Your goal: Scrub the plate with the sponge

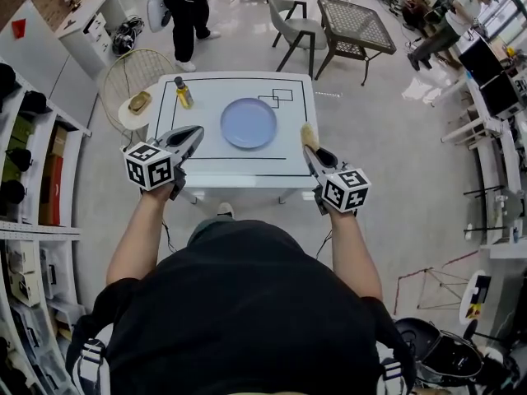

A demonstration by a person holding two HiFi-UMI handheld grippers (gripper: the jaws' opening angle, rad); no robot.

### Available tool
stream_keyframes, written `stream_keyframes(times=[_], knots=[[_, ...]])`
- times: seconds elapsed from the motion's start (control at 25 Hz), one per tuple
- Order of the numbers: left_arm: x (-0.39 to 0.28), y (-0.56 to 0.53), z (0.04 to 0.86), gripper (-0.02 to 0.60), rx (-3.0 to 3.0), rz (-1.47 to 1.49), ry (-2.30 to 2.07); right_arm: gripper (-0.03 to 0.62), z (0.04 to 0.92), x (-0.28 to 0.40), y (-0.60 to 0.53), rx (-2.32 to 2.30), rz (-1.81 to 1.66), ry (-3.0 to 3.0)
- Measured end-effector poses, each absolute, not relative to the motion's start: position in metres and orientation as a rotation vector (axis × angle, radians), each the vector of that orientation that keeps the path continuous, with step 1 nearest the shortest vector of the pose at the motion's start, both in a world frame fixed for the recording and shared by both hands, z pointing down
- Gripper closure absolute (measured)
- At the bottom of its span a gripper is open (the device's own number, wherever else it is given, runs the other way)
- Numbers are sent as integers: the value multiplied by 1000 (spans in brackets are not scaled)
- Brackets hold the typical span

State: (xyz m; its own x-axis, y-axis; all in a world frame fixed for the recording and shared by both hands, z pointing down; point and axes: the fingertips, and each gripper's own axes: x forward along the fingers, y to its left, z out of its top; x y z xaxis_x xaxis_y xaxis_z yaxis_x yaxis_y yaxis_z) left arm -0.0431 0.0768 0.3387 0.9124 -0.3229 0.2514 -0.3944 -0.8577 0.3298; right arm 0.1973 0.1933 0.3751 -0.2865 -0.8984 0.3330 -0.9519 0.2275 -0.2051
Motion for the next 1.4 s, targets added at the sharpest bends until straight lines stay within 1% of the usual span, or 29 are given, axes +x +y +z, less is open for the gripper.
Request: stream_keyframes(times=[0.4, 0.84, 1.4], knots=[[-23, 44, 358, 574, 2674, 283, -472, 545, 382, 213, 163, 1789, 575, -2308], [-7, -17, 362, 574, 2671, 294, -430, 545, 377, 222, 107, 1821, 572, -2292], [-9, -92, 371, 574, 2654, 295, -375, 545, 377, 213, 31, 1827, 584, -2256]])
